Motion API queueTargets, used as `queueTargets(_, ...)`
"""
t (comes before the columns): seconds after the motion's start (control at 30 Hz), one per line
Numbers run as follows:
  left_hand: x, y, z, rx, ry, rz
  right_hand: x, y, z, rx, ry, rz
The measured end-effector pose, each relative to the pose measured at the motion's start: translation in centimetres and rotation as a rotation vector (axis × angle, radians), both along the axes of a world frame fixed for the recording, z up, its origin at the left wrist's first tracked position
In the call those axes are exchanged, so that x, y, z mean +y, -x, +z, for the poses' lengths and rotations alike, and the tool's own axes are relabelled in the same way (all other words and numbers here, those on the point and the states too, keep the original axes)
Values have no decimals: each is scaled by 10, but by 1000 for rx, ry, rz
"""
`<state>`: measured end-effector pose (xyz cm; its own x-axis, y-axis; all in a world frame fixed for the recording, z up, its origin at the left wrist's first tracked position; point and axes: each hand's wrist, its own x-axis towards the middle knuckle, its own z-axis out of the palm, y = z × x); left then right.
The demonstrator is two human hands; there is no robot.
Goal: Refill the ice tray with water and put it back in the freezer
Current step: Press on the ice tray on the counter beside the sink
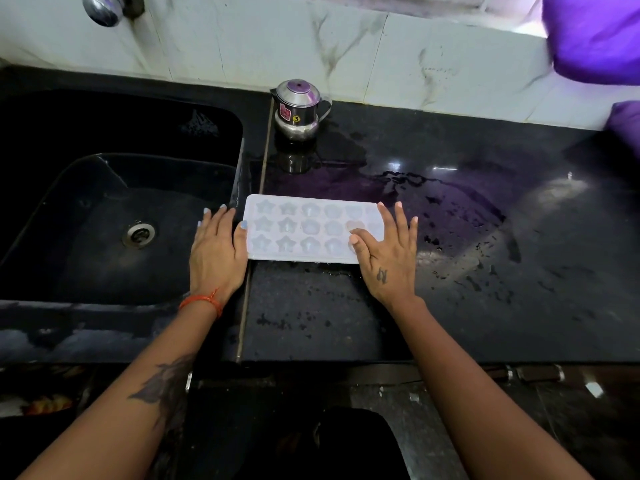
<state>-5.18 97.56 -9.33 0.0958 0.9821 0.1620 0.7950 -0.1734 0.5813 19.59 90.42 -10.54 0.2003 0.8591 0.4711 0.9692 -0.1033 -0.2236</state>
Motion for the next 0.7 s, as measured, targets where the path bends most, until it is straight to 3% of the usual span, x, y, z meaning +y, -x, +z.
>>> queueTargets(0.7,1,0,0,-8,-14,7,-2,5,8,33,-71,19)
